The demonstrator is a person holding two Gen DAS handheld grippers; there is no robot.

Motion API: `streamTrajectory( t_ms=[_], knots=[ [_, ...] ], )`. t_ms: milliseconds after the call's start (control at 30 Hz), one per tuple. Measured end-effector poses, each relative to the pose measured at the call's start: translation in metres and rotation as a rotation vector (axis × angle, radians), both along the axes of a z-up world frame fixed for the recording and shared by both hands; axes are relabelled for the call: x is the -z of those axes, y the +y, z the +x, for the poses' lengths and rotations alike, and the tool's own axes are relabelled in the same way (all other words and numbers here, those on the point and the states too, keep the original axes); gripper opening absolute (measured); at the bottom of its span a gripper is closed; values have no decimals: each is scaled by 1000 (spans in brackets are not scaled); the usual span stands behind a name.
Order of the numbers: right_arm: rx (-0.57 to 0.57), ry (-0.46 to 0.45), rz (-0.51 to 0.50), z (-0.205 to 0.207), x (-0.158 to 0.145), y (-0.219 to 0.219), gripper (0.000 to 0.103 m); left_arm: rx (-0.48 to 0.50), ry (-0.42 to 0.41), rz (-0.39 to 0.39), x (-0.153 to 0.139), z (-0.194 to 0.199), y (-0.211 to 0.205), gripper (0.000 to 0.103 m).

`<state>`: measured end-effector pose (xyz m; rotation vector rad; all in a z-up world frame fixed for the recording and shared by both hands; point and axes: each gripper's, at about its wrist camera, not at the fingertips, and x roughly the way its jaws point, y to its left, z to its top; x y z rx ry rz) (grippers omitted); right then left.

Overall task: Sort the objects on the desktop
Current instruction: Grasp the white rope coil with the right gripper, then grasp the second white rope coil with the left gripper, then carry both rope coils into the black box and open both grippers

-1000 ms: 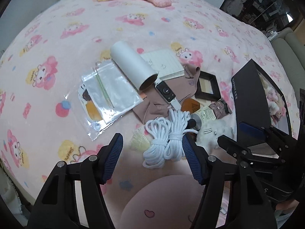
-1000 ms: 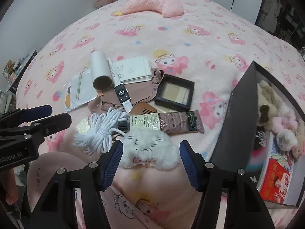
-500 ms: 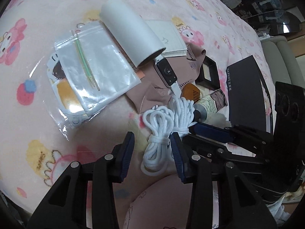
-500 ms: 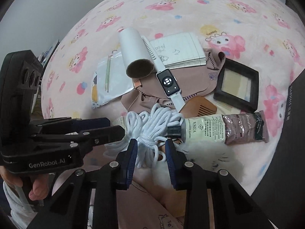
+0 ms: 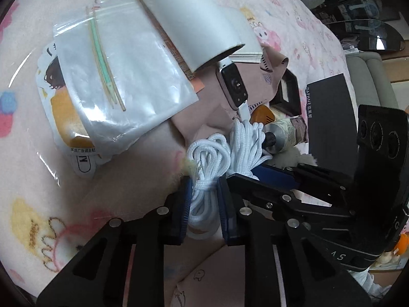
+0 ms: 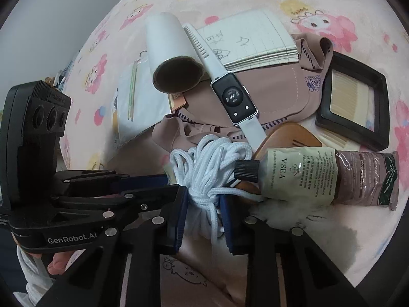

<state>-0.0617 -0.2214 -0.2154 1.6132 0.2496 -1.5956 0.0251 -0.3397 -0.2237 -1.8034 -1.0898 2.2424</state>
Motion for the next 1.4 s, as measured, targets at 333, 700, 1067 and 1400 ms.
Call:
streamTrajectory(
  t_ms=[333, 700, 1067, 1400],
  knots=[
    [132, 111, -92, 11, -54, 44, 20, -16, 60, -106, -35, 12, 0, 31],
    [131, 108, -41, 9, -49, 84, 21, 141, -38, -208, -17, -18, 29, 25],
    [155, 261, -151, 28, -116, 101, 21, 48, 246, -161, -106, 7, 68, 25],
    [241, 281, -217, 34, -148, 175, 21, 155, 321, -105, -144, -21, 160, 25]
  ],
)
